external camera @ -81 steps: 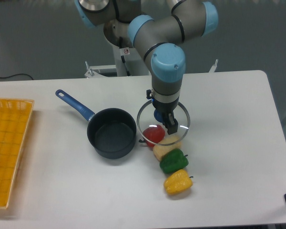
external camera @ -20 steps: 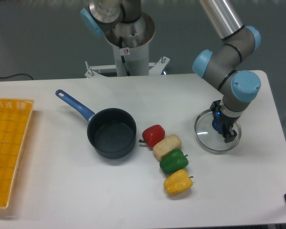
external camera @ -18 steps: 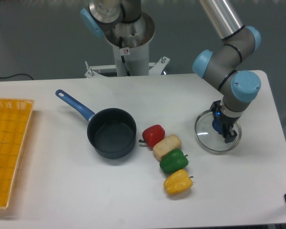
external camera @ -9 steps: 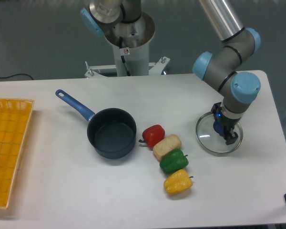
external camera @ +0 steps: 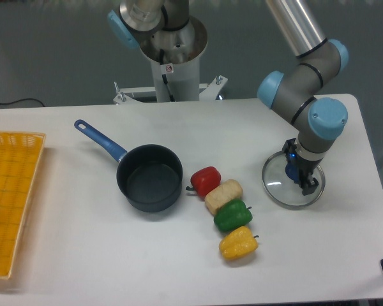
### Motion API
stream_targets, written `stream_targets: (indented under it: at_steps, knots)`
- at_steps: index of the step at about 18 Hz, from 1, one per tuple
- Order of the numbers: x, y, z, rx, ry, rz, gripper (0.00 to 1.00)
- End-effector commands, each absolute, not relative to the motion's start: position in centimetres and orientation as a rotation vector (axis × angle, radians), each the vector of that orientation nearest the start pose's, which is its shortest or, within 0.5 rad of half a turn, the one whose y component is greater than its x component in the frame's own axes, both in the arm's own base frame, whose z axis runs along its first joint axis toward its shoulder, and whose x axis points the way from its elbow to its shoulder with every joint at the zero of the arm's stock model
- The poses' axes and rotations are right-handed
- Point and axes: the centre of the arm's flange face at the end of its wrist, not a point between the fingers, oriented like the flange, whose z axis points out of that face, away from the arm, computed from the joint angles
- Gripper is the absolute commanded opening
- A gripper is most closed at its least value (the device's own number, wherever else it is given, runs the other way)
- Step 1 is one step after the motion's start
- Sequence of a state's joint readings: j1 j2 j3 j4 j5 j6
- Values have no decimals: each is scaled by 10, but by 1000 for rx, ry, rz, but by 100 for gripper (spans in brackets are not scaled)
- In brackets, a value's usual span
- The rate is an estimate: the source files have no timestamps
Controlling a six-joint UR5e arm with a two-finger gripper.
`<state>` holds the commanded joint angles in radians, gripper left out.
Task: Place the lid on the table
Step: 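Open the gripper to release the lid knob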
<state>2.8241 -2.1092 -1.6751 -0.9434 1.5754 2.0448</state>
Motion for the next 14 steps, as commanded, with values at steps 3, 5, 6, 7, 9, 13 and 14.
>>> stream_targets:
  at_steps: [3,5,6,7,9,13,14]
  knots:
    - [-557,323,190,-2903,1210,-13,37]
    - [-557,324,189,-2902,1213,-15,37]
    - [-557,324,189,-2902,1213,-15,37]
    - [-557,324,189,-2902,1213,-13,37]
    - [-557,324,188,-2902,1213,-15,37]
    - [-557,324,186,-2902,1213,-20,41]
    - [-557,324,186,-2902,1213,-20,41]
